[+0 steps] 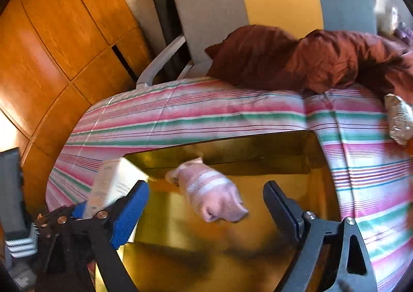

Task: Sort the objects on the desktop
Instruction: 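Carry the booklet into the gold tray with the left gripper while the right gripper drops the sock there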

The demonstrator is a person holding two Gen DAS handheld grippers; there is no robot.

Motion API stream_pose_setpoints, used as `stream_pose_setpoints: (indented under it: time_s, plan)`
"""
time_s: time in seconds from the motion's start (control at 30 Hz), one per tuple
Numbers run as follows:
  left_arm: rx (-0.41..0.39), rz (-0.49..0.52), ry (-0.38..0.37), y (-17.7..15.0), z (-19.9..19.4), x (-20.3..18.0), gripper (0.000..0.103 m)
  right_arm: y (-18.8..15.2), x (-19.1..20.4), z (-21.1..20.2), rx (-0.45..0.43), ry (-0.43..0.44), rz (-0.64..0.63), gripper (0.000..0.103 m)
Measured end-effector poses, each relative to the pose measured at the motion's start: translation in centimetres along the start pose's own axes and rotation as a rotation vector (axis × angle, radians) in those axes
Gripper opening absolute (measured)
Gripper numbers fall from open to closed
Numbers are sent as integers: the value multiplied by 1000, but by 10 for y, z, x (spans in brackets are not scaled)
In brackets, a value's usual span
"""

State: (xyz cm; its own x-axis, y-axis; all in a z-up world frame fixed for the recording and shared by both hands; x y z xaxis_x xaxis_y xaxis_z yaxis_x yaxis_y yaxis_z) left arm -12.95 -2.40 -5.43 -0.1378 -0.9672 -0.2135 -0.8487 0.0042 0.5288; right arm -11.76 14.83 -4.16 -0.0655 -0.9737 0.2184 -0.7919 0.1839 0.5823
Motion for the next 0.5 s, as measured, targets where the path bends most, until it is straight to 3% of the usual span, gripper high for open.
stream_pose_setpoints:
  time_s: [0.03,0.07,0.1,0.2,0.27,0.4,0.43,0.5]
  plan:
    - [-14,-3,-3,2,-3,1,52,-1,0,3,13,7,2,77]
    - [-27,4,2,0,-6,0,53,-2,0,11,39,5,-2,60]
    - [-28,16,2,2,-6,-1,53,-1,0,17,60,-10,-6,49]
    - [-15,77,20,5,-1,-10,53,1,-2,39,110,-81,19,48]
    - [-2,99,66,9,3,-12,52,-2,0,52,145,-84,26,48]
    - [-58,49,110,13,-12,-2,52,-10,26,58,192,111,-17,48]
    - [-74,31,117,13,-16,1,53,-7,31,46,155,166,-18,48]
    - [-110,16,139,13,-26,4,53,-3,32,20,74,183,-41,52]
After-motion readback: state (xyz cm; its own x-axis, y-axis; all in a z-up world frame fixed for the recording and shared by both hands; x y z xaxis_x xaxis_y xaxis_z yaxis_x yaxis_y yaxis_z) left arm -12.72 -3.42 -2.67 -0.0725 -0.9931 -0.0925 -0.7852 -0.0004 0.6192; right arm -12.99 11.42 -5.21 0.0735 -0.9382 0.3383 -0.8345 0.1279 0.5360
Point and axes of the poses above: each gripper's, at about its wrist camera, not at the fingertips, and z roughly the way its jaws point, x to its left, y to its top, the point moved 4 cm from there along z, roughly the way its jaws point, and after that the axes turned 6 degrees about -y, right-handed, at the moved point
